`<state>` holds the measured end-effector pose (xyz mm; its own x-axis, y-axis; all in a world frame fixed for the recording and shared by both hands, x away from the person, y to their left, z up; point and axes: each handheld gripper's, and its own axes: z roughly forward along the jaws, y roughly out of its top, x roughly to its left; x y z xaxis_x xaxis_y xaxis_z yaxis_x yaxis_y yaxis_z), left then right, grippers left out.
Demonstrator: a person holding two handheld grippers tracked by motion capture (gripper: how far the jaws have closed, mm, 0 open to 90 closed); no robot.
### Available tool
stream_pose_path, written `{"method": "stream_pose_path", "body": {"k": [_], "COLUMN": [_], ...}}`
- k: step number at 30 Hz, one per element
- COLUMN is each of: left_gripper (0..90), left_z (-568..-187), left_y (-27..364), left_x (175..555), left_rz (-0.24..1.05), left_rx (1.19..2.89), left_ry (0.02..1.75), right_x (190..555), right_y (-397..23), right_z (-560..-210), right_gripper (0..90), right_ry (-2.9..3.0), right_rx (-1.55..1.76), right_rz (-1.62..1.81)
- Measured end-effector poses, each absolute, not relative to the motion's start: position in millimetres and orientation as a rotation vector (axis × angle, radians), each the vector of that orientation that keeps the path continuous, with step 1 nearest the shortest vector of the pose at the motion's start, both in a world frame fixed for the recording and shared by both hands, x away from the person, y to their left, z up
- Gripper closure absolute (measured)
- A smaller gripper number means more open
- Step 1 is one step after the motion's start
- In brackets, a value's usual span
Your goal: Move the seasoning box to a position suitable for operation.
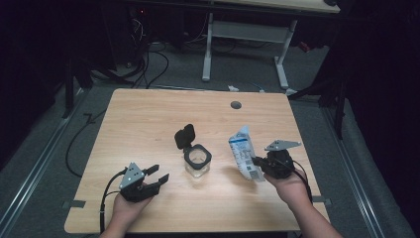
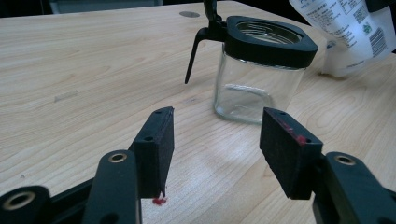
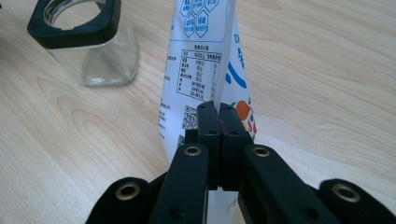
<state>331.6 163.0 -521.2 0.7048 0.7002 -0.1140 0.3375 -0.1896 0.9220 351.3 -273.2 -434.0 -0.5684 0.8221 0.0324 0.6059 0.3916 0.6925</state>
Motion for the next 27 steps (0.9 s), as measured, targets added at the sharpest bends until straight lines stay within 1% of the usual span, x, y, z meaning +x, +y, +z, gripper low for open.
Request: {"method": "stream_pose_path", "body": {"k": [11,27], "left_gripper": [45.1,45.2], "left_z": [-522,-522], "left_y": [163,163], "left_x": [331,331], "left_rz": [0.406,0.407], "left_rx": [1.789,1.789], "left_ry": [0.824,0.818], "right_x": [354,354], "right_y": [-267,-264], "right_z": [-420,-401], "right_gripper": [90.0,90.0], "right_ry": [2.464,2.564], "right_rx": [1.25,1.258], "right_rz": [0.794,0.72]}}
